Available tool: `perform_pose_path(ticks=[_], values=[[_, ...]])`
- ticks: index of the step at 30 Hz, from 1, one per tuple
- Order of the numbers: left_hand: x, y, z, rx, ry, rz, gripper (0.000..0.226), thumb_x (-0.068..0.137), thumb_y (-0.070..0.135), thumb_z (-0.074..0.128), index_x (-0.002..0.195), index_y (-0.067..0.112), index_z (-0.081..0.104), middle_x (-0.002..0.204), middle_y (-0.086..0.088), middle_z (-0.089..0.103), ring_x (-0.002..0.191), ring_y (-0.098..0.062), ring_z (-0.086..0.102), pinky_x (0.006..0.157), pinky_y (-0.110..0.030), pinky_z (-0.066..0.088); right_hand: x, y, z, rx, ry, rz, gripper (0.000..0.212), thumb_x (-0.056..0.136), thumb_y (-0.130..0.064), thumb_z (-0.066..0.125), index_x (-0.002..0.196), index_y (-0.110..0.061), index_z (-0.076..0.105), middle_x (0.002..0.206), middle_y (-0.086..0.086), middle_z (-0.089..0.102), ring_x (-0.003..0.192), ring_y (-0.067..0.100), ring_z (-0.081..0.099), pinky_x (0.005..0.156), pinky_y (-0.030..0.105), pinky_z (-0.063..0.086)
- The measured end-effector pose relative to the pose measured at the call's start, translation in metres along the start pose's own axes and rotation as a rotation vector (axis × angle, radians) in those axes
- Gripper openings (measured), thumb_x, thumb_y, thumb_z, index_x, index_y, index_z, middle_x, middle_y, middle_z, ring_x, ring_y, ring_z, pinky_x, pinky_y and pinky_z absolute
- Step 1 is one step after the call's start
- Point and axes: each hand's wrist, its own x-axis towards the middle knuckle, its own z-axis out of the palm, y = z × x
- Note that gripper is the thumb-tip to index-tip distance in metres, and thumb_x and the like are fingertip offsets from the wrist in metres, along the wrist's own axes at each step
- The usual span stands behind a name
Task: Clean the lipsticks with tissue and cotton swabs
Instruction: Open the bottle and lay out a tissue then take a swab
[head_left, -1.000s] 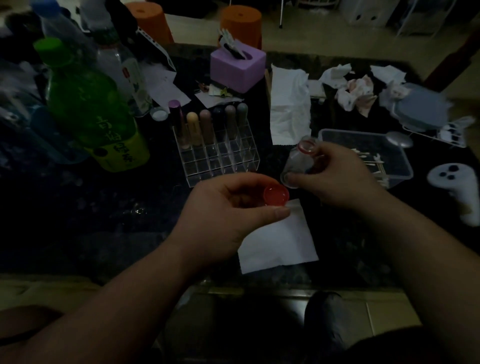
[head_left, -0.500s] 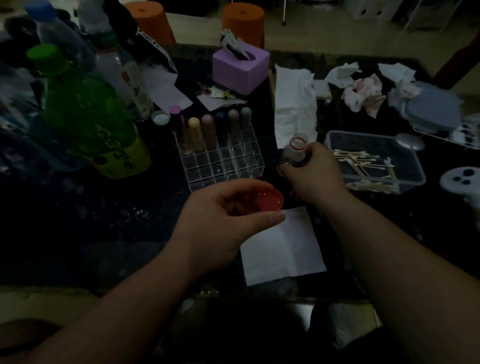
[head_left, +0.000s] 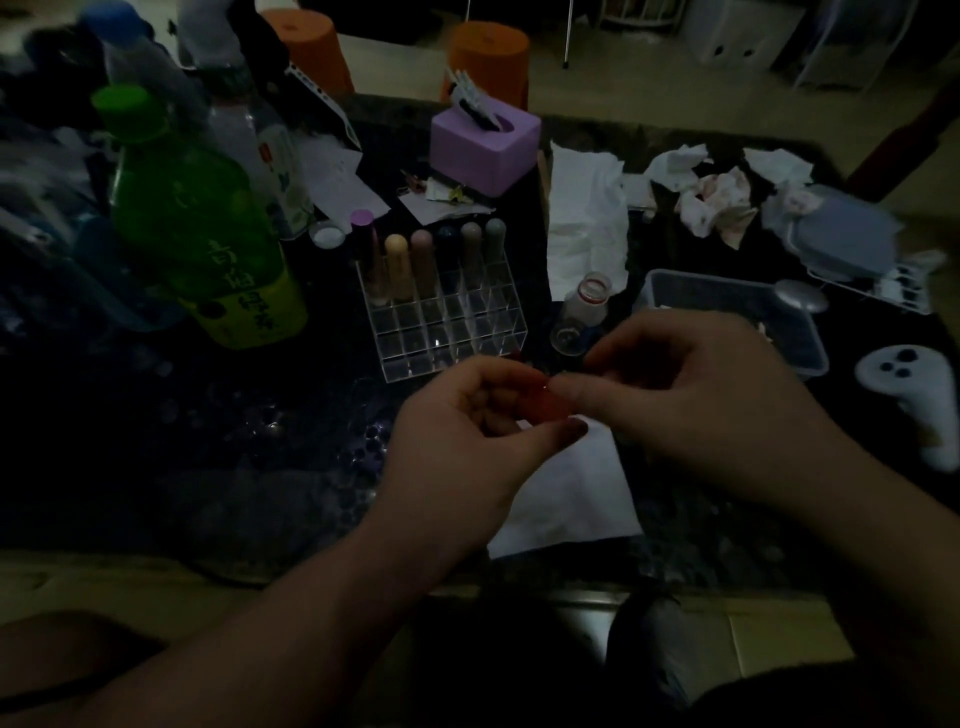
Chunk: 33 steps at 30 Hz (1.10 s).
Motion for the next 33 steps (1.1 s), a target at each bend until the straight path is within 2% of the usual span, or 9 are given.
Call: perform_pose_path(ticks=[5,12,19,21,23,25,28,30,33], values=[[-0.007,-0.004,0.009,0.034,0.039,0.015,0.035,0.074,0.000,0.080,0.088,0.029,0.067,0.084,0.015,0.073,0.071,-0.007,0.068,0.064,-0.018,0.056,-0.016,0.000,0.005,-0.184,-0.035,-0.009,0.039,0.064,-0.064,0.074,0.088,-0.034,0.067,0.074,-0.013,0.065,0.070,-0.005,0.060,0.054,0.010,0.042],[-0.011,-0.008,0.022,0.054,0.076,0.017,0.033,0.075,0.004,0.082,0.084,0.031,0.066,0.079,0.007,0.072,0.070,-0.017,0.068,0.066,-0.030,0.059,-0.020,0.003,0.012,-0.239,0.012,0.023,0.034,0.071,-0.060,0.074,0.083,-0.028,0.067,0.075,-0.010,0.063,0.069,0.001,0.059,0.063,0.023,0.051],[-0.011,-0.017,0.031,0.042,0.041,0.024,0.028,0.077,0.007,0.082,0.088,0.029,0.069,0.077,0.000,0.073,0.069,-0.022,0.069,0.065,-0.040,0.058,-0.011,0.012,0.016,-0.329,0.047,0.021,0.027,0.076,-0.048,0.072,0.070,-0.023,0.064,0.065,-0.004,0.062,0.060,0.007,0.058,0.057,0.030,0.053],[-0.008,-0.021,0.032,0.063,0.020,0.018,0.031,0.076,0.006,0.081,0.090,0.030,0.067,0.081,0.002,0.073,0.072,-0.020,0.070,0.068,-0.042,0.058,-0.008,0.013,0.017,-0.353,0.038,0.016,0.027,0.074,-0.046,0.072,0.069,-0.020,0.065,0.064,-0.001,0.064,0.059,0.010,0.059,0.058,0.035,0.055],[-0.004,-0.023,0.033,0.088,-0.048,-0.024,0.038,0.076,0.013,0.083,0.098,0.034,0.061,0.090,0.010,0.073,0.075,-0.008,0.069,0.071,-0.031,0.058,-0.004,0.016,0.016,-0.352,0.018,0.037,0.032,0.070,-0.049,0.071,0.069,-0.018,0.066,0.064,0.001,0.065,0.060,0.014,0.061,0.058,0.037,0.057],[-0.001,-0.025,0.033,0.200,-0.138,-0.101,0.047,0.078,0.028,0.083,0.110,0.041,0.051,0.095,0.019,0.071,0.080,0.006,0.064,0.069,-0.013,0.048,0.003,0.023,0.014,-0.335,0.001,0.069,0.040,0.066,-0.055,0.068,0.069,-0.015,0.068,0.063,0.003,0.065,0.059,0.016,0.062,0.056,0.036,0.056],[-0.002,-0.030,0.026,0.547,-0.288,-0.111,0.047,0.084,0.045,0.074,0.123,0.040,0.049,0.111,0.022,0.063,0.087,0.007,0.058,0.065,-0.006,0.038,0.019,0.044,0.013,-0.350,0.035,0.108,0.029,0.071,-0.043,0.070,0.071,-0.014,0.071,0.064,0.003,0.067,0.059,0.015,0.064,0.056,0.037,0.058],[-0.007,-0.033,0.019,0.788,-0.392,0.032,0.047,0.087,0.049,0.068,0.129,0.036,0.051,0.127,0.021,0.050,0.103,0.001,0.053,0.079,-0.011,0.042,0.030,0.058,0.014,-0.353,0.062,0.126,0.021,0.073,-0.037,0.072,0.073,-0.016,0.071,0.066,0.001,0.068,0.060,0.013,0.064,0.059,0.037,0.059],[-0.014,-0.037,0.014,0.930,-0.460,0.201,0.050,0.091,0.050,0.061,0.136,0.031,0.050,0.135,0.013,0.044,0.119,-0.008,0.046,0.098,-0.025,0.044,0.042,0.077,0.022,-0.340,0.071,0.150,0.021,0.074,-0.033,0.072,0.076,-0.012,0.072,0.067,0.003,0.068,0.061,0.014,0.064,0.060,0.038,0.058]])
